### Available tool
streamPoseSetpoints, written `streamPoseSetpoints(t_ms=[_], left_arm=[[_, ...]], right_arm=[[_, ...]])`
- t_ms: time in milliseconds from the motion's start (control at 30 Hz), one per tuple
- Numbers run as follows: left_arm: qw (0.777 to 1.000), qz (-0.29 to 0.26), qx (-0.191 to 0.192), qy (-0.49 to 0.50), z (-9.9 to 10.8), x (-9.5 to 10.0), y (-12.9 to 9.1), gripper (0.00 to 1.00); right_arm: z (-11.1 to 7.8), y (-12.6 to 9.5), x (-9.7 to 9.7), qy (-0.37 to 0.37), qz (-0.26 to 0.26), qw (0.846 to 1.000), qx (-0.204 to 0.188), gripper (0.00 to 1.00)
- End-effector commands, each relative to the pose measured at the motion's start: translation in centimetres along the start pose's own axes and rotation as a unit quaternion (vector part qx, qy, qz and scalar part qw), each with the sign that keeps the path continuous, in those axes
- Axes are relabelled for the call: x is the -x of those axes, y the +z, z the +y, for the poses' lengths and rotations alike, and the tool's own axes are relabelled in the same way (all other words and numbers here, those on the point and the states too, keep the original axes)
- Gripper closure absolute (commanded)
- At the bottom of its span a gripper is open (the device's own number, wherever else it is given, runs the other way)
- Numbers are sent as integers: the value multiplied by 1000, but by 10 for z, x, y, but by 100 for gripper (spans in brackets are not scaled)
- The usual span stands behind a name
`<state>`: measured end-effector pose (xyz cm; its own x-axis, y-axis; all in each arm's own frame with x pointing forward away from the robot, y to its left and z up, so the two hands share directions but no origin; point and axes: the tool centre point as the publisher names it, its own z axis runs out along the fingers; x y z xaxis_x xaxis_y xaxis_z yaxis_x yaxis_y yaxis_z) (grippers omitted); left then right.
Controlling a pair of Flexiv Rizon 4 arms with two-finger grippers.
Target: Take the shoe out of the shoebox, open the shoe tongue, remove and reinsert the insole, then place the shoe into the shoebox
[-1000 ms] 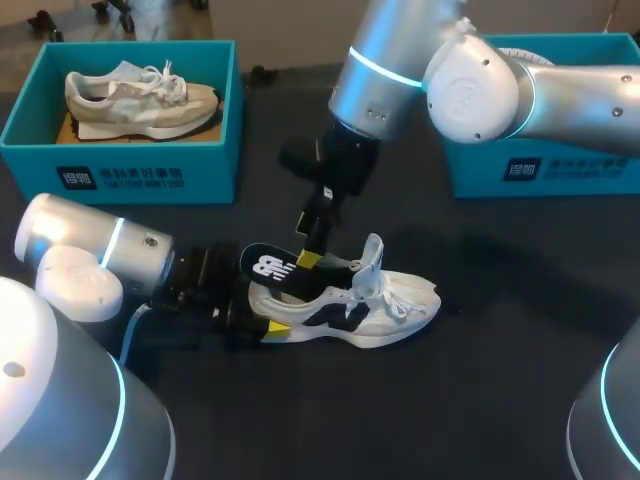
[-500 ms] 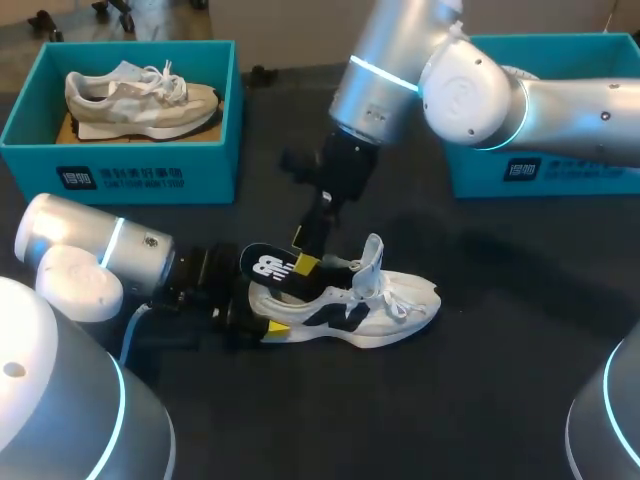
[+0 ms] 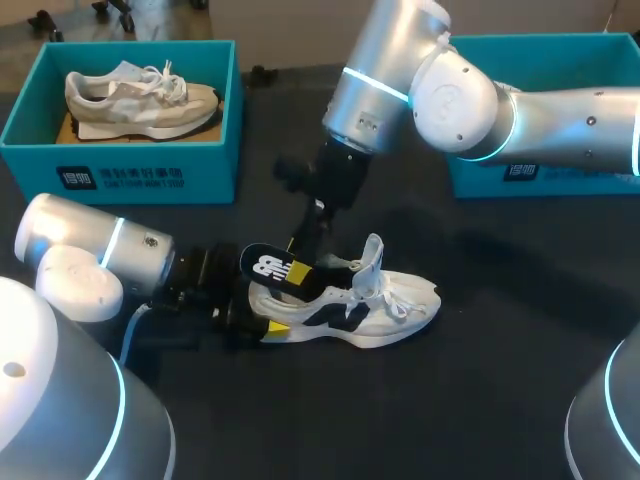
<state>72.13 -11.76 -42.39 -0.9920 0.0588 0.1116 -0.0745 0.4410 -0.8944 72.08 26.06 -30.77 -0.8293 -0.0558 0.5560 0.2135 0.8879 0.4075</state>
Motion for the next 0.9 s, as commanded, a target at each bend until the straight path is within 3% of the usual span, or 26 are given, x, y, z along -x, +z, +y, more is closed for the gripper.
streamPoseSetpoints(t_ms=[33,300,500,700,900], left_arm=[[1000,1,2,0,1,0,1,100],[1000,1,2,0,1,0,1,100],[1000,1,2,0,1,0,1,100],[1000,1,2,0,1,0,1,100],[1000,1,2,0,1,0,1,100]], right_arm=[[-6,6,-5,1,-2,1000,9,0],[-4,14,-10,2,9,1000,12,0],[-4,18,-6,0,18,1000,12,36],[-4,22,-1,-3,26,1000,11,49],[-7,23,2,-2,27,1000,14,52]])
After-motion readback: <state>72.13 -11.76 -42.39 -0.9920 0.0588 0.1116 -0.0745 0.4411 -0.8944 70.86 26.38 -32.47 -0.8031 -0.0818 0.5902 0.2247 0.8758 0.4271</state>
